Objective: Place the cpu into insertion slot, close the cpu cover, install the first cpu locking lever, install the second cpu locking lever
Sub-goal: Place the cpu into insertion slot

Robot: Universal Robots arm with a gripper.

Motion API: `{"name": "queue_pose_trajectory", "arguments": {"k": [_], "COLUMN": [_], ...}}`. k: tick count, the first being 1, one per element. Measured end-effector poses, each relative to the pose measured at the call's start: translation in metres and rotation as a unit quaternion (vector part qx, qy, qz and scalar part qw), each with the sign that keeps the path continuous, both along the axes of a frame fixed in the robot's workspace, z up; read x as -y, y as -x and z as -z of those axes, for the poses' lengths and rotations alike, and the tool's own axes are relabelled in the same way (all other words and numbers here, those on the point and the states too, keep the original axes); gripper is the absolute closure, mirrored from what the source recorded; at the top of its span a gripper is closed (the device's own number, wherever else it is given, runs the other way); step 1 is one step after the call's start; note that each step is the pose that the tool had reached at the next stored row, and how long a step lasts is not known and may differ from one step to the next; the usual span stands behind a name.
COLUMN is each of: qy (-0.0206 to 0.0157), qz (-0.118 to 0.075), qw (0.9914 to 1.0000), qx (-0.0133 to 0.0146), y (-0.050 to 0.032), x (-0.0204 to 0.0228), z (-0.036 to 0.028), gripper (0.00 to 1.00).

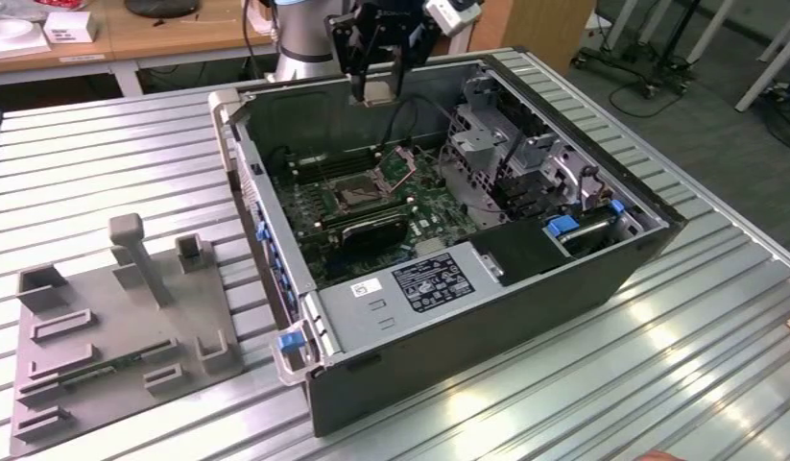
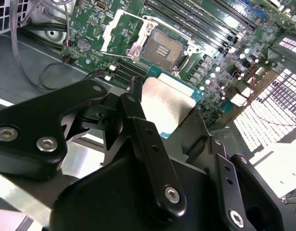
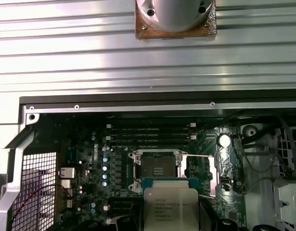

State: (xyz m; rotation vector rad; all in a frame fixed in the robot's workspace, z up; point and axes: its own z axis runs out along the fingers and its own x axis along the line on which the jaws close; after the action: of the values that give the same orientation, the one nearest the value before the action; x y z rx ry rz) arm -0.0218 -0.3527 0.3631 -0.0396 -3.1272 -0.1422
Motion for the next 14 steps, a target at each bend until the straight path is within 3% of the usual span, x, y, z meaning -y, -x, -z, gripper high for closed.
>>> {"name": "queue_pose_trajectory", "arguments": {"k": [3, 14], "qy": [0.0002, 0.0001], "qz": [0.000, 0.000], "qw": [1.00000, 1.00000], "qx": [0.0014, 0.0020], "y": [0.0002, 0.0008], "x": [0.0000, 0.0000], "z": [0.0015, 0.0013], "gripper": [0.46, 0.46]}}
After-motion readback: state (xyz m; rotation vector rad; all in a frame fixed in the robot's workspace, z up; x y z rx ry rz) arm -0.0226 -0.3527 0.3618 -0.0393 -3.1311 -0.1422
